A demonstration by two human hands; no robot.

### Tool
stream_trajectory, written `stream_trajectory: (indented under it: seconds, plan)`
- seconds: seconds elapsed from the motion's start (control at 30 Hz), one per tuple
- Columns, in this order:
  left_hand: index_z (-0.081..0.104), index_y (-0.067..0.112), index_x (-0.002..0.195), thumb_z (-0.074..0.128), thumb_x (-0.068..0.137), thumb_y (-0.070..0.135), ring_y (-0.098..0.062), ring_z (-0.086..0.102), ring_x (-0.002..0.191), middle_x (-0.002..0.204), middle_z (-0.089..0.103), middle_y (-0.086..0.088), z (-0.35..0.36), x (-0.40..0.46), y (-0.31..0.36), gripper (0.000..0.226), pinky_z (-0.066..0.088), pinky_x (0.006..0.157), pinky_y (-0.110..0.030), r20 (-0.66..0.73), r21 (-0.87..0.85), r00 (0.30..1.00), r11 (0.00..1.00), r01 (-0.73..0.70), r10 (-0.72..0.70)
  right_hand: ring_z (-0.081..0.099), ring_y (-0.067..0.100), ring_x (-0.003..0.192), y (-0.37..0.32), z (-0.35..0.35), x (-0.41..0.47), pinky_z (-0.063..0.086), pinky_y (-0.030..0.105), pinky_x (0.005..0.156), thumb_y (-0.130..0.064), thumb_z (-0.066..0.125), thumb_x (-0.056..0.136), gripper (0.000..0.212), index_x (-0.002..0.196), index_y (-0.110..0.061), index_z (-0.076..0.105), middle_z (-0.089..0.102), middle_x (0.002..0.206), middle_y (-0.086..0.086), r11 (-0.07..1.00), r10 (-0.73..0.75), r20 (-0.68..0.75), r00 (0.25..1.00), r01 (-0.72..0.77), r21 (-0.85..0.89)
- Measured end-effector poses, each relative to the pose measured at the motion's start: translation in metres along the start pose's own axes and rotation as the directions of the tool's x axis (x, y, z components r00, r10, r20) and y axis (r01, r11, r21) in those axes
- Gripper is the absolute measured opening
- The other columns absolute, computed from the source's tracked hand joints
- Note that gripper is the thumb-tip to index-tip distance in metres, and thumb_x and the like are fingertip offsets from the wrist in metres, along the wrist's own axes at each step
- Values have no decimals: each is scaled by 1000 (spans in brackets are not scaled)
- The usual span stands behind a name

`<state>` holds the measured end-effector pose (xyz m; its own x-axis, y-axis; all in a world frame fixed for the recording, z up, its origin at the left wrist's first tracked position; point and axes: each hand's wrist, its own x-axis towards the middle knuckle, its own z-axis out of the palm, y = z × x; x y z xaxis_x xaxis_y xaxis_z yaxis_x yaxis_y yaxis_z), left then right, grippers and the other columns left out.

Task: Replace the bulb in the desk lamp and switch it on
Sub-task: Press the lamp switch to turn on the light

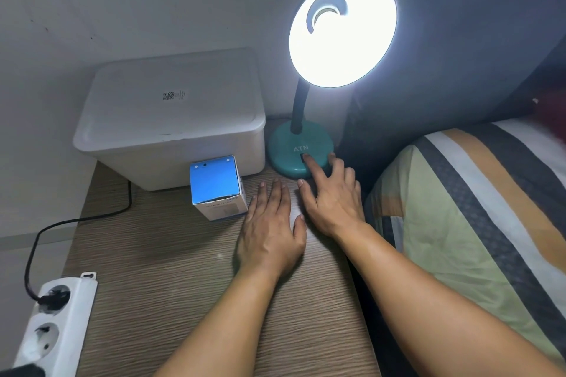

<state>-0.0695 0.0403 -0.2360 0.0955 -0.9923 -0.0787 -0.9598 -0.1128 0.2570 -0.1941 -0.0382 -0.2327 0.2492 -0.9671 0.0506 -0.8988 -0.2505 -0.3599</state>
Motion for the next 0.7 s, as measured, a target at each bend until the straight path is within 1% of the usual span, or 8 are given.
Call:
stream_trajectory:
  seconds: [0.2,0.33,0.53,0.63,0.7]
  plan:
    - [14,13,159,19,94,50,-21,-4,155,168,10,-6,1,1,-2,75,2,125,-36,4,0,1000,1000,-1,1,37,33,123,-3,-1,6,37,48,99,-55,36,100,54,151,-40,29,34,146,15,1000,16,-13,1000,-16,-25]
    - [13,14,160,17,93,50,-21,-4,155,168,9,-6,1,2,-2,76,3,125,-37,4,-4,1000,1000,-5,5,37,33,122,-6,0,6,36,48,98,-56,35,100,54,151,-40,29,34,146,14,999,31,-9,999,-31,-37]
    - [15,14,160,26,98,48,-22,2,155,167,13,-7,6,-1,-6,71,-1,123,-32,-42,-16,998,999,-39,38,41,31,121,-8,0,11,39,48,98,-59,40,96,56,148,-38,37,39,142,13,998,37,-56,998,-40,-50]
    - [18,13,159,26,97,47,-25,7,154,166,17,-8,6,0,-6,72,6,125,-35,-49,4,998,999,-50,50,40,33,122,-7,3,7,39,48,98,-59,40,96,59,150,-38,34,36,146,14,999,31,-49,998,-33,-29]
    - [19,12,159,23,96,48,-26,7,154,166,18,-8,5,0,-5,73,7,125,-36,-48,7,998,999,-44,45,40,33,123,-6,2,3,39,48,98,-59,38,96,60,153,-39,31,34,149,15,999,25,-34,999,-26,-33]
